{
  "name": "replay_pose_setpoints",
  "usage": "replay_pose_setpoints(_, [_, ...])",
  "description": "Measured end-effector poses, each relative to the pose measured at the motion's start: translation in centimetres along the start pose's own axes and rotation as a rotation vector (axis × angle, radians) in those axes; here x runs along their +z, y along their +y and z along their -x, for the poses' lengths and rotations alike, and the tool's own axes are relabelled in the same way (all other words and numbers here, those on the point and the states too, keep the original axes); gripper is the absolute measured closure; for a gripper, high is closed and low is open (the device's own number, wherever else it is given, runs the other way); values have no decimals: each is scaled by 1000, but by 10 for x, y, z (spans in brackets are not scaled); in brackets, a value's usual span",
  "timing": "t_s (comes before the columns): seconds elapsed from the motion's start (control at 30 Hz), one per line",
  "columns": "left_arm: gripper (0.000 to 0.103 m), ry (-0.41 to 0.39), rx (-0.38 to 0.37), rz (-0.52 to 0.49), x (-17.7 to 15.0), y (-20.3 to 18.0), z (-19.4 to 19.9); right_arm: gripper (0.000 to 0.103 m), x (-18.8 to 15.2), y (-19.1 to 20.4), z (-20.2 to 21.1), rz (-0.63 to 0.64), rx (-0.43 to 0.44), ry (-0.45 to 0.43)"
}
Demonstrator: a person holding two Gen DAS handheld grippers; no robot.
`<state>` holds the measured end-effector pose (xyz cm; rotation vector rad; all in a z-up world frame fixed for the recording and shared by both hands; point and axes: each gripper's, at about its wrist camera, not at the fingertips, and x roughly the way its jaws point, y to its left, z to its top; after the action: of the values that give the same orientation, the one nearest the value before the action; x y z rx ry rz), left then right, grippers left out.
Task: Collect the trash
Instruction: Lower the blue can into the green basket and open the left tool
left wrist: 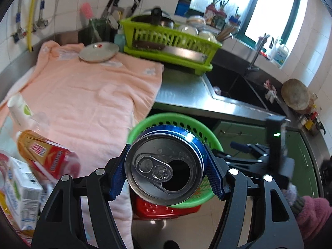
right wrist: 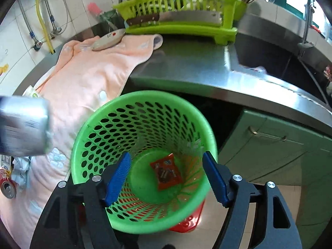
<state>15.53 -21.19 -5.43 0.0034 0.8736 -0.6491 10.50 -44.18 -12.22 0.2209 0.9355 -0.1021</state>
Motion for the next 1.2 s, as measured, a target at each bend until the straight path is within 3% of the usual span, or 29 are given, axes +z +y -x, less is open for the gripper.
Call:
replay_pose_setpoints(0.23, [37,157,-24,-5,-11,-18,-82,32,-14,-35,30,-46,-15,-35])
replay_pose_setpoints(0.47, [37,299,-9,-2,-17,-35,-156,32,-35,-62,37,-90,-33,-11])
replay_pose_setpoints(0.73, [31,371,36,38,-26,-40,-207,32,-61,-82,44,-127,-43,22])
replay_pose_setpoints(0.8, [30,367,11,51,-29,-39,-208,32,-66,-82,45,-118,-53,27])
replay_pose_setpoints(0.93, [30,353,37,49,-32,-39,-197,32,-71,-80,49,-116,-47,29])
replay_pose_setpoints(1.2, [30,227,50,55,-30,-20,-106,32,-65,-52,67,-74,4,-4])
